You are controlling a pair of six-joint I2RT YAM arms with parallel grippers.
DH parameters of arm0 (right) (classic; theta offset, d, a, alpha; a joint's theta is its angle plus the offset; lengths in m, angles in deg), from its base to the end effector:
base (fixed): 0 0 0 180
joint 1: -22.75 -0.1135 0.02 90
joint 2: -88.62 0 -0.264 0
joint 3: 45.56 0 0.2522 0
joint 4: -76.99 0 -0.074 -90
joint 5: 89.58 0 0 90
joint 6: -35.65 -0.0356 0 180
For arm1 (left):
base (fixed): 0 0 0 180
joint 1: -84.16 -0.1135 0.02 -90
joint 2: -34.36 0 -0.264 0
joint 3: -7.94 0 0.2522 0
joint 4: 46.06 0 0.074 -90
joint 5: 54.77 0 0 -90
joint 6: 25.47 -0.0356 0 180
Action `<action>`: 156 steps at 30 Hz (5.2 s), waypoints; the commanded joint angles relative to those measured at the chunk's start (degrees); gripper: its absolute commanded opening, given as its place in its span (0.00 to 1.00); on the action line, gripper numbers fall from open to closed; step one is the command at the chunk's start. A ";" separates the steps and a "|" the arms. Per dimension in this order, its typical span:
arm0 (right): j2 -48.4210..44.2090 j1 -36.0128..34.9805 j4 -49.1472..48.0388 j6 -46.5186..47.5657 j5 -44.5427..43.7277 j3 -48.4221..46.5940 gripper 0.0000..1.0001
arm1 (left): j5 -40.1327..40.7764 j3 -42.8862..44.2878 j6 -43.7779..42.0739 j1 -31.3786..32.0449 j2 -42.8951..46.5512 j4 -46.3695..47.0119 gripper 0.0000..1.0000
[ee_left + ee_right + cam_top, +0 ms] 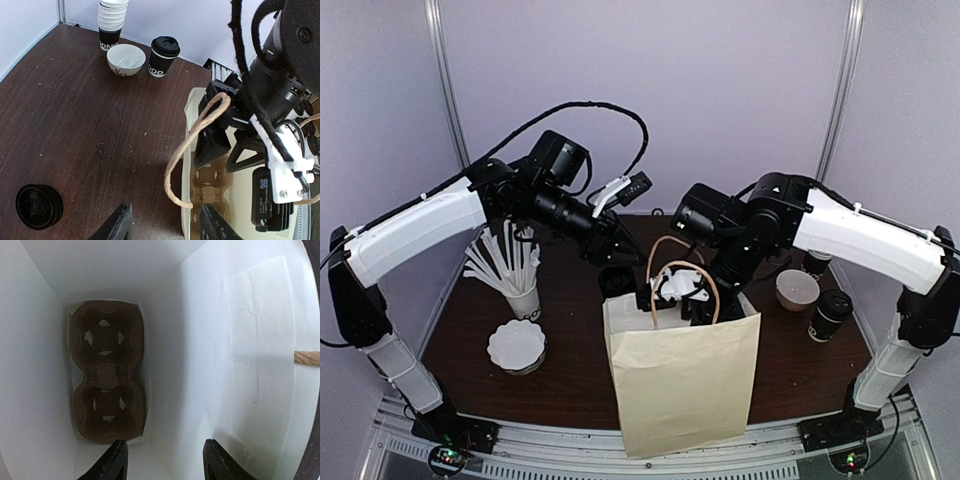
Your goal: Pack the takeout coffee
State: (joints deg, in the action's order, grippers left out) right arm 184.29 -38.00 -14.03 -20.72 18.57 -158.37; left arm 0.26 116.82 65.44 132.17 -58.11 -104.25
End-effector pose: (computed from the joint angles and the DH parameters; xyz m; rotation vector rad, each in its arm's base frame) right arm 0.1470 0.2852 0.3481 -2.1460 1.8884 0.5508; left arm 0.2191 -0.2740 0.3798 1.2592 2.0488 -1.1241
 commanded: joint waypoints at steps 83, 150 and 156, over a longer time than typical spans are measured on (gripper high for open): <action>-8.51 5.81 -1.46 1.83 -0.09 -20.69 0.00 | 7.79 35.72 -1.81 0.59 -15.77 2.51 0.00; -6.49 9.95 -7.08 1.11 4.83 -26.33 0.00 | 11.98 40.14 -9.54 0.29 -19.13 5.84 0.00; -7.43 10.18 -9.36 1.22 1.72 -21.49 0.00 | 13.82 35.00 -9.33 0.24 -19.05 6.48 0.00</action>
State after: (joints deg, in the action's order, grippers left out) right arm 178.81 -27.92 -20.58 -19.76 23.49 -182.17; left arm 12.22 154.48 55.28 132.85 -77.30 -100.31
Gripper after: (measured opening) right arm 0.013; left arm 0.007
